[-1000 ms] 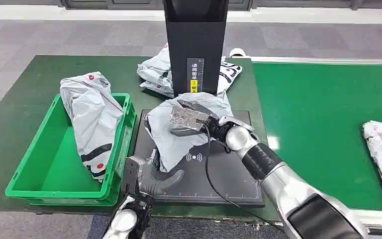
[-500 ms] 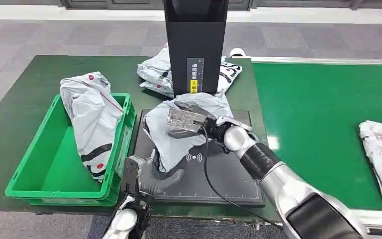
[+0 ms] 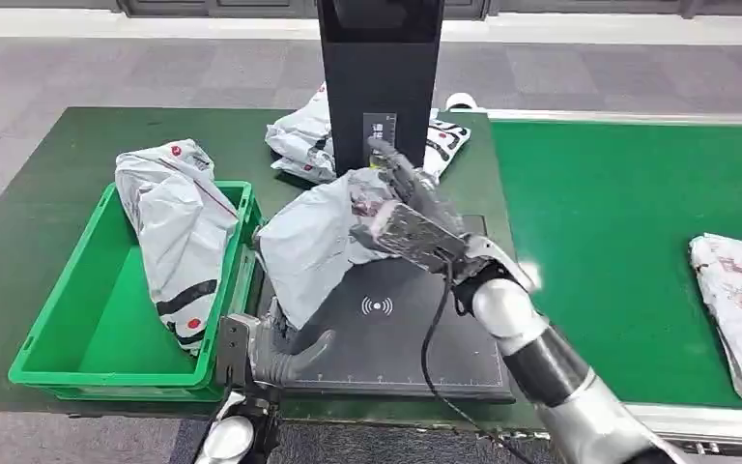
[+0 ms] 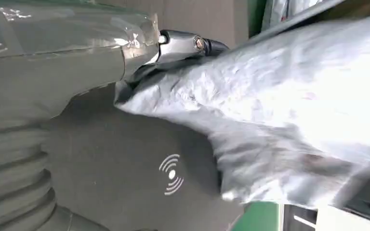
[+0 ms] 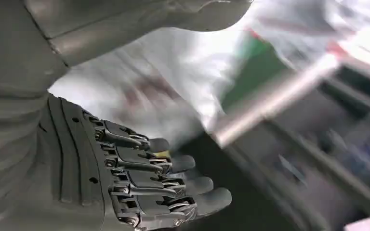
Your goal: Moved the parcel from conveyor to table for the left to box.
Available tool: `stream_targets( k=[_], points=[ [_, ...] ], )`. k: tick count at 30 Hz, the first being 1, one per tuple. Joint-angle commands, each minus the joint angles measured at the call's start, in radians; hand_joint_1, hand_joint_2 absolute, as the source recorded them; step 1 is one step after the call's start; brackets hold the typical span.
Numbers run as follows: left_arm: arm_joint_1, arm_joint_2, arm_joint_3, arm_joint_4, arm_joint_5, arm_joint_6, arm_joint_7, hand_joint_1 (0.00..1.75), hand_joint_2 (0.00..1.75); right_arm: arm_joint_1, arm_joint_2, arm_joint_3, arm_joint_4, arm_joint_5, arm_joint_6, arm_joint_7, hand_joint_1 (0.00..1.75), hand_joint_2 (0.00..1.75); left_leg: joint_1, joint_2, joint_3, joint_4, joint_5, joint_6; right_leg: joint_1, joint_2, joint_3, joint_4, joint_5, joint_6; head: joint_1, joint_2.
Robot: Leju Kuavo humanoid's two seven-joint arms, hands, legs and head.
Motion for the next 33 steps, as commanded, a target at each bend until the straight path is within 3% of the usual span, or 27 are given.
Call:
stream_targets(
  k=[1, 7, 17, 18, 20, 33],
  points=[
    [-0.066, -0.025, 0.054, 0.071, -0.044, -0.004, 0.025, 0.00, 1.75, 0.477, -0.018, -0.358, -0.353, -0.040, -0.014, -0.071, 0.00, 1.75, 0.003, -0.016, 0.005, -0.005, 0.002, -0.001, 0.004, -0.018, 0.012, -0.007, -0.003, -0.001, 0.000, 0.000],
    [-0.058, -0.018, 0.050, 0.069, -0.048, -0.007, 0.029, 0.00, 1.75, 0.499, -0.020, -0.320, -0.330, -0.037, 0.010, -0.054, 0.00, 1.75, 0.001, -0.001, 0.003, -0.002, -0.002, -0.002, 0.001, -0.003, 0.006, -0.003, -0.001, -0.002, 0.000, 0.000],
    [-0.036, -0.017, 0.057, 0.059, -0.054, 0.008, 0.032, 0.00, 1.75, 0.505, -0.005, -0.335, -0.325, -0.045, 0.036, -0.033, 0.00, 1.75, 0.000, 0.003, 0.001, -0.002, -0.002, -0.002, 0.000, 0.000, 0.003, -0.001, -0.001, -0.001, 0.000, 0.000],
    [-0.037, -0.017, 0.057, 0.060, -0.054, 0.008, 0.031, 0.17, 1.75, 0.503, -0.005, -0.336, -0.324, -0.044, 0.036, -0.033, 0.00, 1.75, 0.001, 0.003, 0.002, -0.001, -0.003, -0.002, 0.001, 0.000, 0.004, -0.001, -0.001, -0.002, 0.000, 0.000],
    [-0.042, -0.018, 0.058, 0.070, -0.065, 0.026, 0.027, 1.75, 1.75, 0.500, -0.001, -0.341, -0.322, -0.042, 0.040, -0.030, 0.00, 1.75, 0.001, 0.003, 0.002, -0.001, -0.003, -0.002, 0.001, 0.001, 0.004, -0.002, -0.001, -0.002, 0.000, 0.000],
    [-0.060, -0.030, 0.085, 0.084, -0.087, 0.063, 0.028, 1.75, 1.75, 0.556, 0.003, -0.369, -0.349, -0.021, 0.055, -0.048, 0.00, 1.75, 0.001, 0.002, 0.002, -0.001, -0.002, -0.002, 0.001, 0.000, 0.005, -0.002, -0.001, -0.002, -0.001, 0.000]
  ],
)
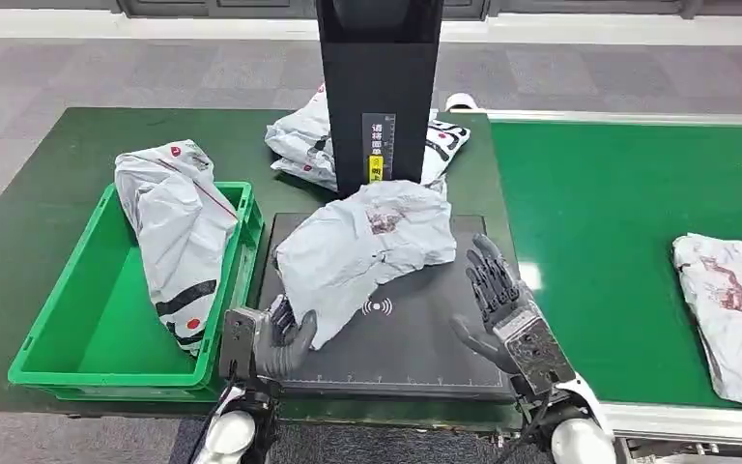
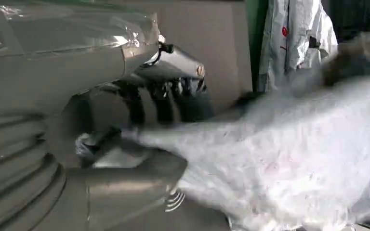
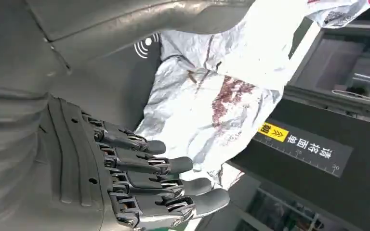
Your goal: Moved the parcel from conveyor to table for the left to box.
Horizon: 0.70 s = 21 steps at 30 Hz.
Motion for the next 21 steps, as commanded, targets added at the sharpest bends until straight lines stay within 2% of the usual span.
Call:
stream_targets(
  k=[1, 7, 17, 21],
  points=[
    [-0.039, -0.011, 0.053, 0.061, -0.018, 0.020, 0.005, 1.75, 1.75, 0.024, 0.004, -0.062, -0.008, 0.019, 0.006, -0.005, 0.00, 1.75, 0.001, 0.001, 0.004, -0.002, 0.000, -0.001, 0.002, -0.002, 0.004, -0.003, 0.000, -0.001, 0.000, 0.000],
    [-0.054, -0.005, 0.065, 0.089, -0.035, 0.042, -0.001, 1.75, 1.75, 0.065, 0.006, -0.083, -0.045, 0.021, -0.009, -0.017, 0.00, 1.75, 0.000, 0.000, 0.002, -0.001, 0.000, 0.000, 0.001, -0.002, 0.003, -0.002, 0.000, -0.001, 0.000, 0.000],
    [-0.071, 0.001, 0.072, 0.090, -0.037, 0.047, -0.007, 1.75, 1.75, 0.061, 0.010, -0.087, -0.040, 0.021, -0.009, -0.017, 0.00, 1.75, 0.000, 0.001, 0.002, -0.001, 0.000, 0.000, 0.001, -0.001, 0.002, -0.001, 0.000, -0.001, 0.000, 0.000],
    [-0.110, 0.027, 0.076, -0.008, -0.078, 0.072, -0.040, 1.75, 1.75, 0.041, 0.017, -0.098, -0.023, 0.015, -0.006, -0.022, 0.00, 1.75, 0.001, 0.001, 0.003, -0.002, 0.000, -0.001, 0.002, -0.001, 0.004, -0.003, 0.000, -0.001, 0.000, 0.000]
  ],
)
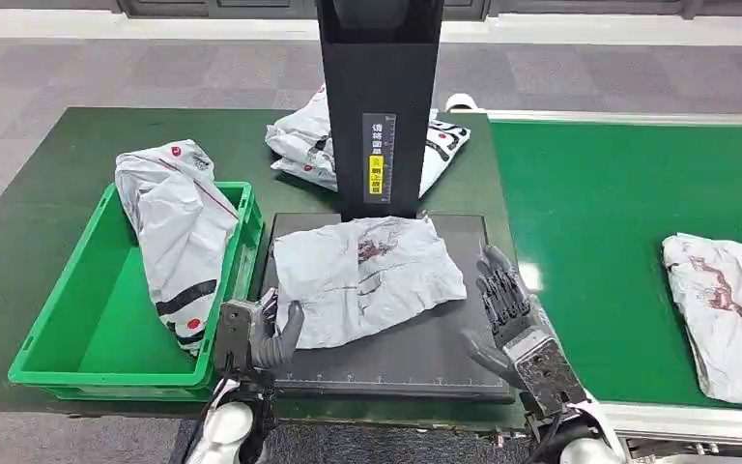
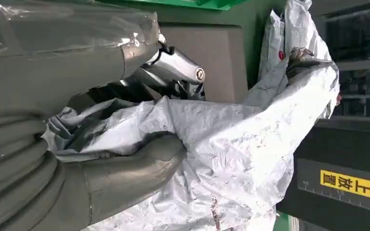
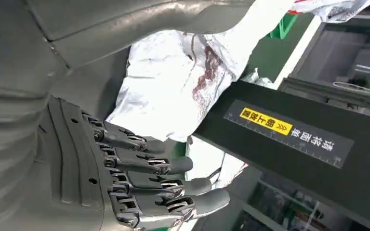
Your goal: Moved the parcel from conveyor to table for the left to box.
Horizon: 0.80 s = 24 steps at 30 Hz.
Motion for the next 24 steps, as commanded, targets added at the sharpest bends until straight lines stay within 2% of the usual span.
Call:
stream_targets(
  k=[1, 5, 9, 11, 14, 16, 20, 21, 24],
  points=[
    [-0.085, 0.043, 0.038, -0.094, -0.054, 0.037, -0.023, 1.75, 1.75, -0.029, 0.019, -0.075, 0.033, -0.010, 0.004, 0.000, 0.00, 1.75, 0.001, 0.001, 0.001, 0.000, 0.000, -0.001, 0.001, -0.001, 0.002, -0.001, 0.000, -0.001, 0.000, 0.000],
    [-0.148, 0.094, 0.086, -0.398, -0.161, 0.065, 0.001, 1.75, 1.75, 0.000, 0.021, -0.114, 0.021, -0.026, 0.004, -0.015, 0.00, 1.75, 0.002, 0.001, -0.001, 0.002, 0.000, -0.001, 0.003, -0.001, 0.000, 0.000, 0.001, -0.002, 0.000, 0.000],
    [-0.254, 0.142, 0.159, -0.592, -0.254, 0.085, 0.051, 1.75, 1.75, 0.034, 0.010, -0.129, 0.028, -0.036, 0.017, -0.042, 0.00, 1.75, 0.003, 0.000, -0.002, 0.003, 0.000, -0.002, 0.004, -0.002, -0.001, 0.001, 0.000, -0.002, 0.000, 0.000],
    [-0.302, 0.188, 0.194, -0.622, -0.261, 0.115, 0.073, 1.75, 1.75, 0.041, 0.004, -0.129, 0.042, -0.040, 0.018, -0.054, 0.00, 1.75, 0.004, 0.000, -0.003, 0.002, 0.001, -0.002, 0.004, -0.001, -0.002, 0.001, 0.001, -0.002, 0.000, 0.000],
    [-0.300, 0.192, 0.208, -0.620, -0.258, 0.110, 0.081, 1.75, 1.75, 0.039, 0.004, -0.127, 0.045, -0.041, 0.018, -0.056, 0.00, 1.75, 0.003, 0.003, 0.001, 0.000, 0.000, -0.002, 0.004, 0.001, 0.002, 0.000, 0.001, -0.003, 0.000, 0.000],
    [-0.321, 0.210, 0.245, -0.632, -0.279, 0.167, 0.058, 1.75, 1.75, 0.039, 0.006, -0.127, 0.042, -0.041, 0.021, -0.056, 0.00, 1.75, 0.003, 0.002, 0.001, 0.000, 0.001, -0.002, 0.003, 0.001, 0.000, 0.000, 0.001, -0.002, 0.000, 0.000],
    [-0.348, 0.245, 0.307, -0.663, -0.281, 0.190, 0.068, 1.75, 1.75, 0.040, 0.015, -0.145, 0.034, -0.040, 0.017, -0.051, 0.00, 1.75, 0.004, 0.003, 0.000, 0.000, 0.000, -0.002, 0.004, 0.001, 0.001, 0.000, 0.001, -0.002, 0.000, 0.000],
    [-0.369, 0.249, 0.334, -0.661, -0.346, 0.257, 0.059, 1.75, 1.75, 0.049, 0.019, -0.156, 0.031, -0.040, 0.004, -0.040, 0.00, 1.75, 0.004, 0.003, 0.000, 0.000, 0.000, -0.002, 0.004, 0.002, 0.000, 0.000, 0.001, -0.002, 0.000, 0.000],
    [-0.424, 0.304, 0.391, -0.645, -0.428, 0.299, 0.099, 1.75, 1.75, 0.108, 0.012, -0.168, -0.004, -0.045, -0.003, -0.042, 0.00, 1.75, 0.004, 0.001, 0.000, 0.001, 0.001, -0.002, 0.004, -0.001, 0.000, 0.001, 0.000, -0.002, 0.000, 0.000]
  ],
)
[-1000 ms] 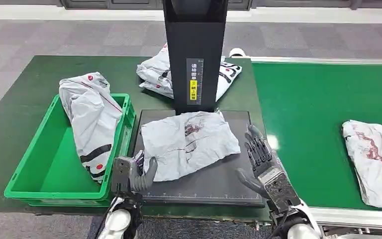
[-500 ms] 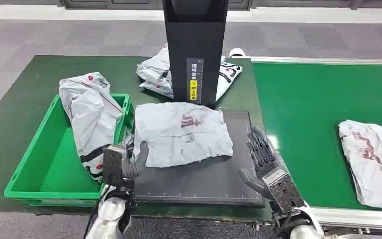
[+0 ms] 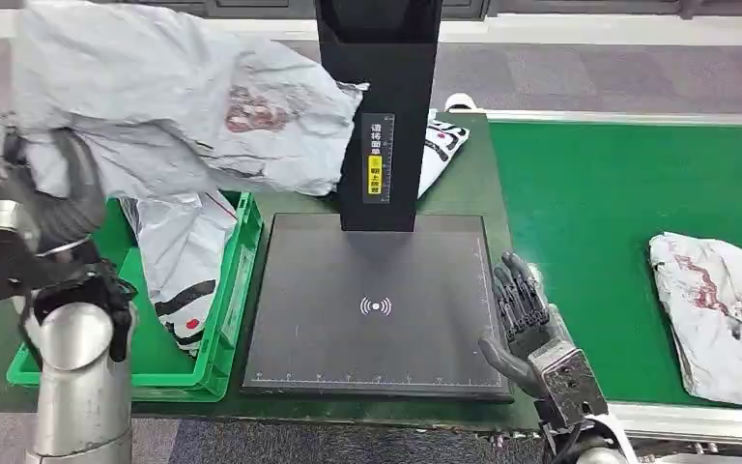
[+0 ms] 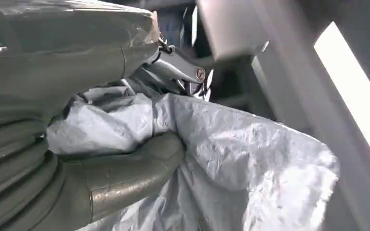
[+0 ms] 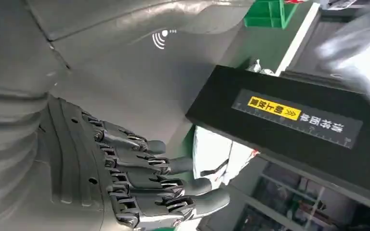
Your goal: Moved the parcel from conveyor to table for the left to box.
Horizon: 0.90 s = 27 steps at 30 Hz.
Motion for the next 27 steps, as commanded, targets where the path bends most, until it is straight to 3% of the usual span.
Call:
stream_targets(
  k=[1, 5, 15, 24, 27],
  points=[
    [-0.148, 0.116, 0.193, -0.010, -0.146, 0.114, 0.042, 1.75, 1.75, 0.069, 0.010, -0.107, -0.009, -0.008, -0.018, 0.012, 0.00, 1.75, 0.002, 0.000, 0.001, 0.000, 0.000, -0.001, 0.002, -0.002, 0.002, -0.001, 0.000, -0.002, 0.000, 0.000],
    [-0.143, 0.110, 0.193, -0.006, -0.146, 0.115, 0.042, 1.75, 1.75, 0.070, 0.010, -0.105, -0.012, -0.008, -0.018, 0.011, 0.00, 1.75, 0.001, -0.001, 0.001, 0.000, 0.000, 0.000, 0.001, -0.002, 0.001, 0.000, 0.000, -0.001, 0.001, 0.000],
    [-0.108, 0.231, 0.302, 0.174, -0.484, 0.274, 0.141, 1.75, 1.75, 0.070, 0.009, -0.093, -0.017, -0.017, -0.032, 0.029, 0.00, 1.75, 0.000, 0.004, 0.005, -0.002, 0.000, -0.001, 0.001, 0.003, 0.003, -0.002, 0.000, -0.002, 0.000, 0.000],
    [-0.027, 0.214, 0.314, 0.159, -0.822, 0.267, 0.298, 1.75, 1.75, 0.058, 0.030, -0.094, -0.031, 0.002, -0.015, 0.062, 0.00, 1.75, 0.000, 0.004, 0.005, -0.003, 0.000, -0.001, 0.001, 0.003, 0.004, -0.003, 0.000, -0.002, 0.000, 0.000],
    [-0.023, 0.212, 0.312, 0.158, -0.823, 0.268, 0.299, 1.75, 1.75, 0.054, 0.030, -0.095, -0.029, 0.002, -0.014, 0.064, 0.00, 1.75, 0.000, 0.003, 0.004, -0.002, 0.000, -0.001, 0.001, 0.002, 0.003, -0.002, 0.000, -0.001, 0.000, 0.000]
  ],
)
